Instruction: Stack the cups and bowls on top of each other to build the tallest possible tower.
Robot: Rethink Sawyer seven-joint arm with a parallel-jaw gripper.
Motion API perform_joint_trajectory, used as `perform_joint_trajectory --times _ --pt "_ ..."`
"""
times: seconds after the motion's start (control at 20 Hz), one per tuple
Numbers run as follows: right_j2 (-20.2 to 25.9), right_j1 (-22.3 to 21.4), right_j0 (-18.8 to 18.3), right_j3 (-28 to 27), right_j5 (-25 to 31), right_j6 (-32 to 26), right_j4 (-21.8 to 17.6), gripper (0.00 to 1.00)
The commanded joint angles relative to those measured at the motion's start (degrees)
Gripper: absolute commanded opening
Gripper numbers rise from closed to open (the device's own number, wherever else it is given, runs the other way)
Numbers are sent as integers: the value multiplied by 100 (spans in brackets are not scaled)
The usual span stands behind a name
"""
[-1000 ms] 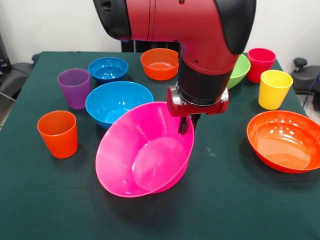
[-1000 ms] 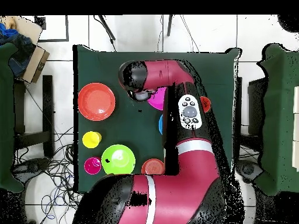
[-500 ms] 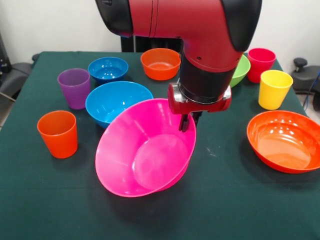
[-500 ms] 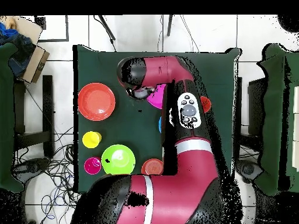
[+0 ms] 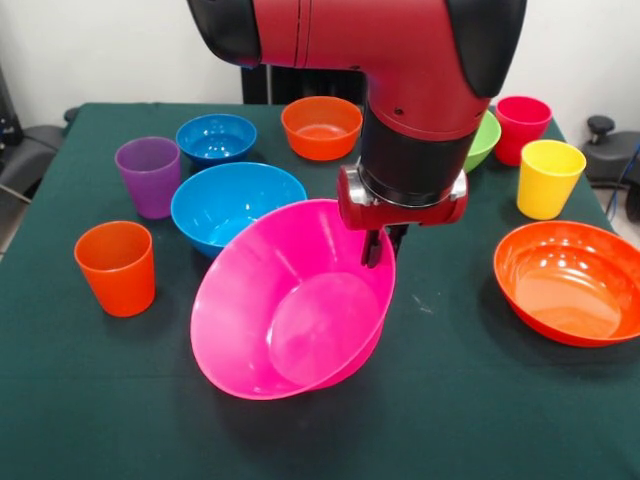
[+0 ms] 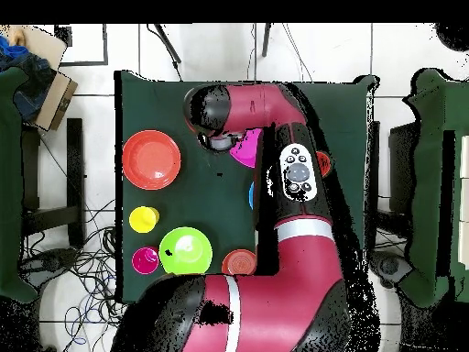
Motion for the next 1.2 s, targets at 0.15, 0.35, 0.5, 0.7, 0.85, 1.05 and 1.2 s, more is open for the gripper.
perform_joint_trajectory --times 0.15,0.35,0.5,0.7,0.85,1.05,1.2 --pt "65 24 96 -272 630 246 144 0" --pt "94 38 51 -276 637 220 223 0" --pt "70 37 48 -302 625 244 237 0" --pt "32 -5 33 -209 546 294 285 0" --pt "5 -63 28 -111 503 325 329 0" --pt "-10 -57 10 -84 474 365 397 0" --pt "-22 -115 -13 17 432 401 449 0"
